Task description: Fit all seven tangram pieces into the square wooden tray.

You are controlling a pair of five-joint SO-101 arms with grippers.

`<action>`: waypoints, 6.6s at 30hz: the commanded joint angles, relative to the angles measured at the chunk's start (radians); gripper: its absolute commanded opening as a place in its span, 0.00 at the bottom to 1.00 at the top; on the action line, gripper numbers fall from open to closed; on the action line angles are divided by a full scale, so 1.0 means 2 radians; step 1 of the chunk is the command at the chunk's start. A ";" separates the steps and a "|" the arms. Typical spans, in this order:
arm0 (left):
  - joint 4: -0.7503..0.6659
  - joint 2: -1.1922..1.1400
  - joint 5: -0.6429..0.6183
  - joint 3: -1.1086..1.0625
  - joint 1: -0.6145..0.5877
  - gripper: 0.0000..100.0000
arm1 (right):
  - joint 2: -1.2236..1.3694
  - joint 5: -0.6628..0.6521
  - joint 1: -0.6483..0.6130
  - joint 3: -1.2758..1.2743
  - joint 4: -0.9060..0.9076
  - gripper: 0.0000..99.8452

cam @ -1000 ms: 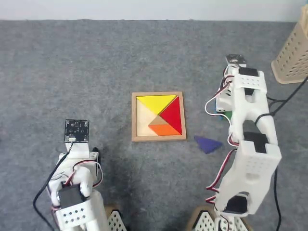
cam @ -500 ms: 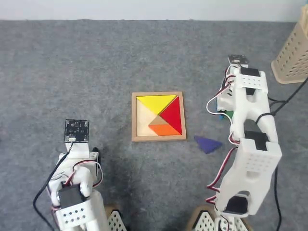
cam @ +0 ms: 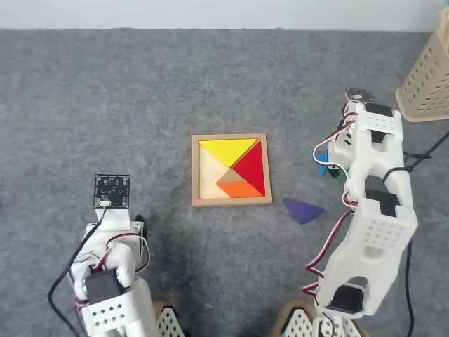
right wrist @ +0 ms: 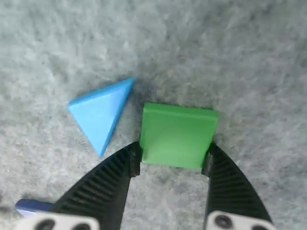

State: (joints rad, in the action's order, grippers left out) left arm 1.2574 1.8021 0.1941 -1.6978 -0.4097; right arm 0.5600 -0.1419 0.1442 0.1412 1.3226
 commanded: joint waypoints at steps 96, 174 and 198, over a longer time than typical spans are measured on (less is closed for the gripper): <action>0.002 0.004 0.003 0.006 -0.002 0.17 | -0.217 -0.077 -0.304 0.000 -0.006 0.01; 0.002 0.004 0.003 0.006 -0.002 0.17 | -0.333 -0.229 -0.165 -0.403 -0.145 0.01; 0.002 0.004 0.003 0.006 -0.002 0.17 | -0.277 -0.010 -0.356 -0.146 -0.117 0.01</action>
State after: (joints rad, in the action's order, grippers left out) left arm 1.2574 1.8021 0.1941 -1.6978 -0.4097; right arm -0.0598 -0.1987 -0.5294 -0.2931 1.0771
